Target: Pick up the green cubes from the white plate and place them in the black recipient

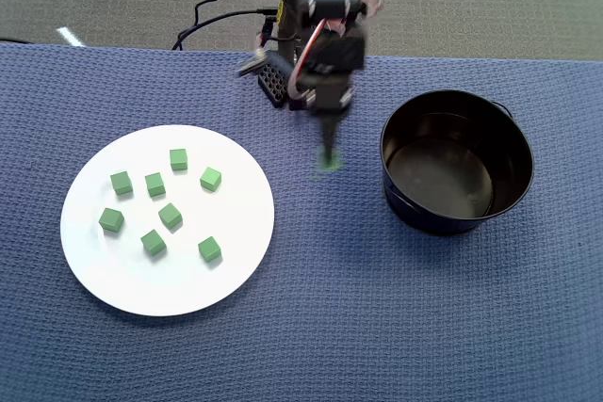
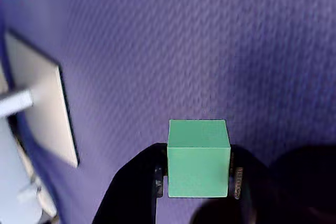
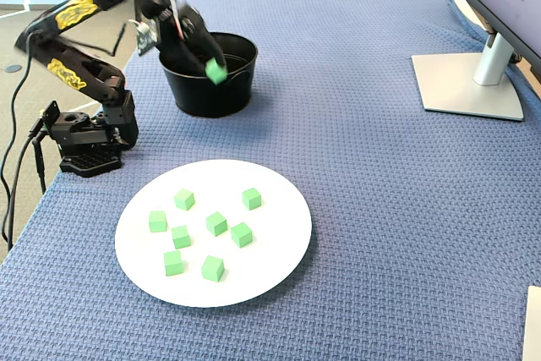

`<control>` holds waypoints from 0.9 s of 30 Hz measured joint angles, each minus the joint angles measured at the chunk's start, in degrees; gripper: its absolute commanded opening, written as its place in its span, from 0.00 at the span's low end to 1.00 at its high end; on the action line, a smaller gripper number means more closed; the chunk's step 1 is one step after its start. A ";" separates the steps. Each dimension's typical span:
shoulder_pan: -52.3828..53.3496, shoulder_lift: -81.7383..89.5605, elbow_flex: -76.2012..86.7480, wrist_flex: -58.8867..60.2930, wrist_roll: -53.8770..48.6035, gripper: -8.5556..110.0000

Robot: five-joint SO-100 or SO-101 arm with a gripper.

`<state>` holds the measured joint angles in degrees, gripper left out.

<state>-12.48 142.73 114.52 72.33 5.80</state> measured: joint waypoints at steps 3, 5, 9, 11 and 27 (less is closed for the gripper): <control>-8.44 6.59 2.02 0.44 2.20 0.07; -13.18 9.05 4.39 0.09 2.81 0.07; -23.12 6.86 9.49 -3.25 3.78 0.07; -26.19 3.69 10.81 -5.89 4.31 0.07; -35.77 -9.40 10.02 -17.40 6.59 0.40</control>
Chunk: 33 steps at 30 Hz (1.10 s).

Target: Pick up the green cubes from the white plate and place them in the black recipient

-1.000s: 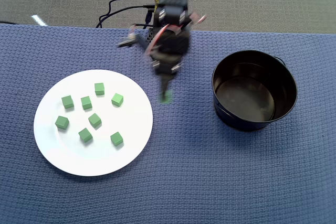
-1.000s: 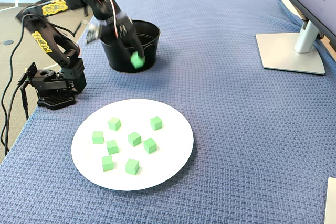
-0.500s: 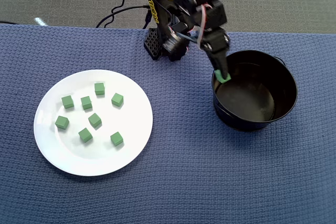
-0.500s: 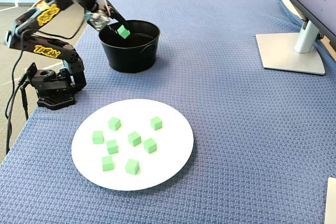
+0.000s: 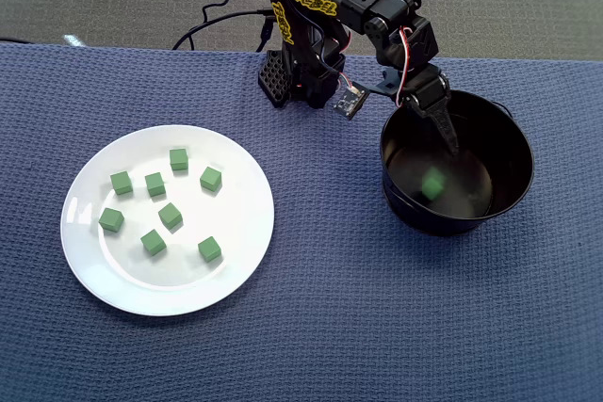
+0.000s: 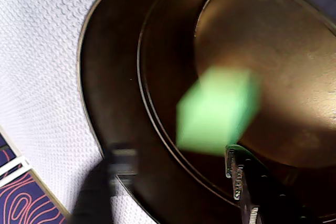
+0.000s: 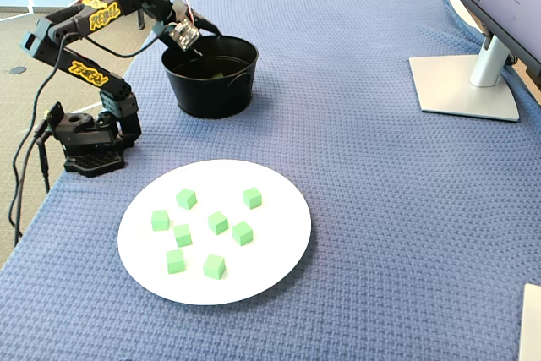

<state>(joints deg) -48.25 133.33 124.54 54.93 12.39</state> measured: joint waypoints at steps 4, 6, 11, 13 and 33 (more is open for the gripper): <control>0.70 1.58 -0.97 1.93 -1.23 0.33; 4.66 1.76 -4.13 4.04 -1.93 0.33; 21.36 -4.39 -19.78 13.27 -3.16 0.29; 29.36 -9.14 -26.81 16.26 -3.52 0.25; 72.60 -43.59 -29.79 7.47 -21.09 0.23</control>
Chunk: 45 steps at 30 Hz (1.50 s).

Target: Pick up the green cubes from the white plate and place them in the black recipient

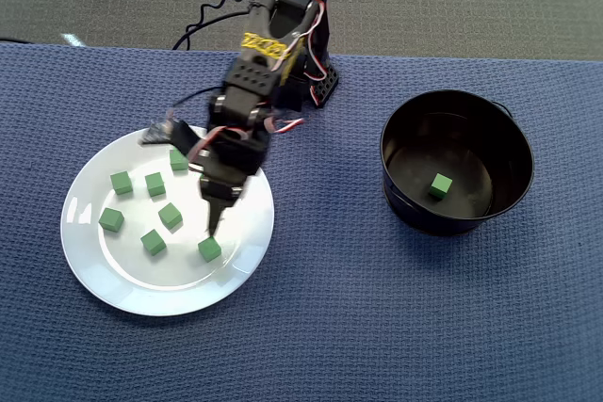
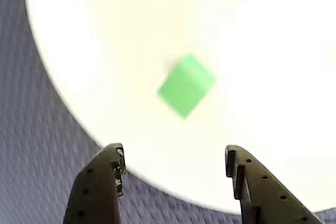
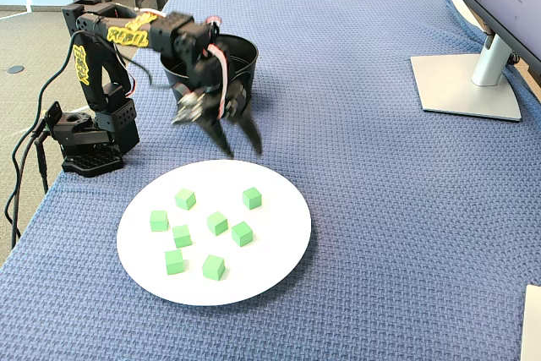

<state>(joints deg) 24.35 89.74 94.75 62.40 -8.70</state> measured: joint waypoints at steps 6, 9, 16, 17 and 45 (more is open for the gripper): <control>4.04 -5.36 -4.83 1.93 13.36 0.26; 5.62 -8.17 -5.89 1.23 20.92 0.26; 3.96 -11.69 -7.38 0.97 28.65 0.26; 3.60 -12.30 -8.17 0.97 29.62 0.27; -2.02 -30.67 -23.47 6.15 34.28 0.17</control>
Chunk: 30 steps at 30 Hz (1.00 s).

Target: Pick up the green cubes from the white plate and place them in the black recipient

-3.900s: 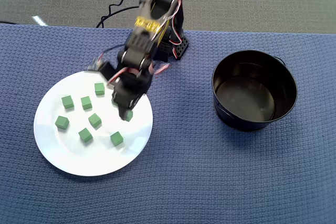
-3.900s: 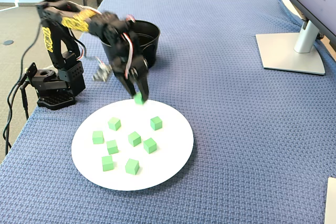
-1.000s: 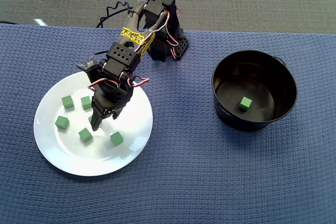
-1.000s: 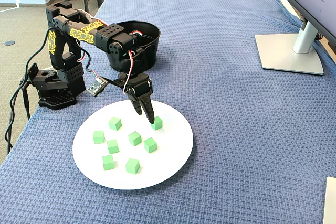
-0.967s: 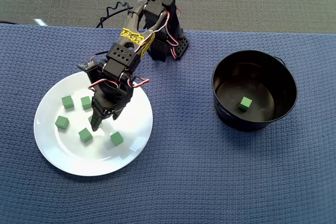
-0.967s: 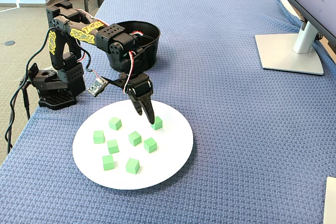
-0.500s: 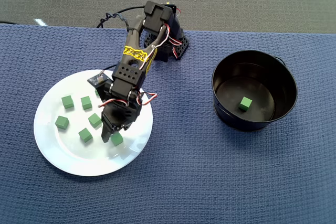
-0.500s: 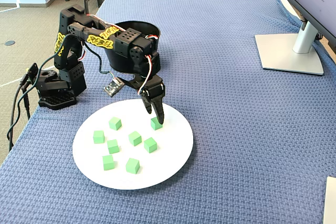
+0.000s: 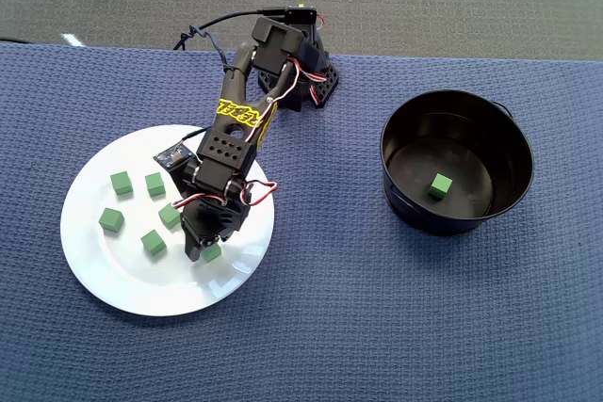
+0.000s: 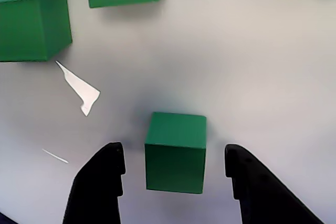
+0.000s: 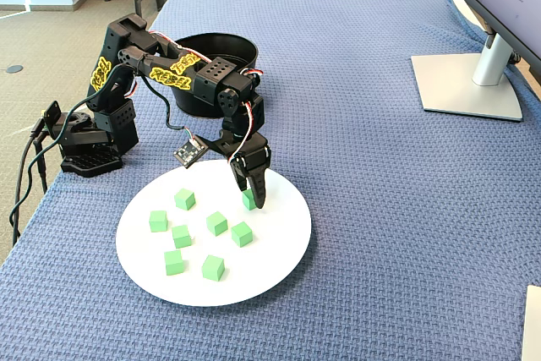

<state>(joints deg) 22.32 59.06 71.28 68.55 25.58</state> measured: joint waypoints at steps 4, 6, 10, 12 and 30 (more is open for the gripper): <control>0.79 0.00 -0.35 0.00 0.00 0.07; 1.14 0.00 -0.35 -0.62 0.09 0.07; 1.32 0.00 -0.35 -0.79 0.35 0.07; 1.32 0.18 0.18 -0.79 0.35 0.07; -21.36 61.17 29.53 1.23 -7.82 0.07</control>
<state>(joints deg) 0.97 120.23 100.81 69.79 17.75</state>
